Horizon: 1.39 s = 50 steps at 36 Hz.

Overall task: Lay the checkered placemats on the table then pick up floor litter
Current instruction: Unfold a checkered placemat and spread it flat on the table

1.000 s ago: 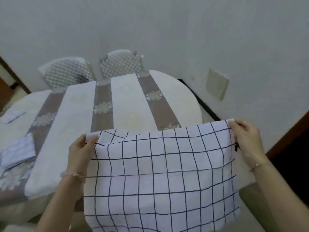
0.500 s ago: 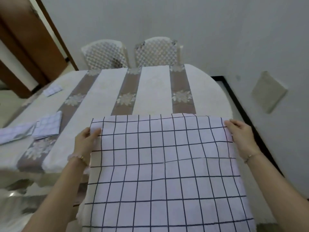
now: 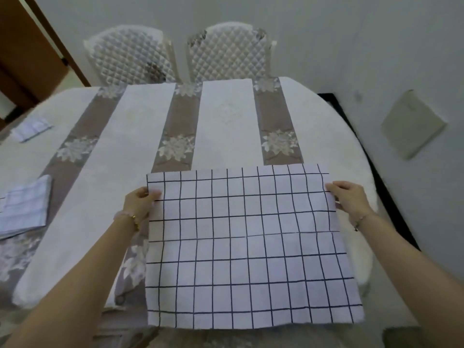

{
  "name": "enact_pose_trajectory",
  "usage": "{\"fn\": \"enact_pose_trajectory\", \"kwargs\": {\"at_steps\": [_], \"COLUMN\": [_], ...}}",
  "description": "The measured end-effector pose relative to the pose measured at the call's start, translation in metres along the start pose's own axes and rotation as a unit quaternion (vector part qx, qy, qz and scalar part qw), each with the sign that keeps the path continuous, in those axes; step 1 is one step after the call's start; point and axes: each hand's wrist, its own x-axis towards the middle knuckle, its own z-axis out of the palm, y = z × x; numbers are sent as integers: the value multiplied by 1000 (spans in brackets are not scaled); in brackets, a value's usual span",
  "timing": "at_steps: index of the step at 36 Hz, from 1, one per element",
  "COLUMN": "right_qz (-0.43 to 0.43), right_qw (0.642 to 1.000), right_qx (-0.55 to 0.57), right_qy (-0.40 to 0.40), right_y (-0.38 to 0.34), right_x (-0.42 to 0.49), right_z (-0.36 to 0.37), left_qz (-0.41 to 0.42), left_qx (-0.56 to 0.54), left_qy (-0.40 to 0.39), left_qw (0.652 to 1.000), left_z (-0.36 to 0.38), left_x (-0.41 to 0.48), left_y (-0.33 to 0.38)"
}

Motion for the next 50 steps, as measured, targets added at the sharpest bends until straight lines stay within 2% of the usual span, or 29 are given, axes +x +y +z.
{"fn": "enact_pose_trajectory", "kwargs": {"at_steps": [6, 11, 15, 20, 28, 33, 38, 44, 50], "right_qz": [5, -20, -37, -57, -51, -55, -129, -219, -231], "right_qw": [999, 995, 992, 989, 983, 985, 957, 911, 879], "right_qx": [-49, -99, -120, -135, -171, -153, -245, -350, -413], "right_qy": [13, 26, 36, 32, 43, 59, 86, 7, -51], "right_y": [13, 25, 26, 19, 16, 20, 30, 57, 86], "right_x": [41, 65, 77, 88, 87, 66, 22, -50, -103], "right_z": [18, 23, 26, 33, 40, 32, 22, 18, 7], "left_qz": [-22, -3, 22, 20, 23, 76, 181, 334, 452], "left_qx": [45, 74, 83, 91, 99, 153, 325, 365, 379], "left_qy": [-9, 9, 54, 56, 54, 75, 86, -80, -172], "left_qw": [999, 997, 995, 994, 993, 982, 924, 865, 789], "left_z": [17, 33, 42, 44, 41, 30, 27, 74, 131], "left_x": [42, 59, 64, 72, 81, 70, 34, -33, -54], "left_y": [-5, -4, -1, 3, 1, -12, -30, -36, -23]}}
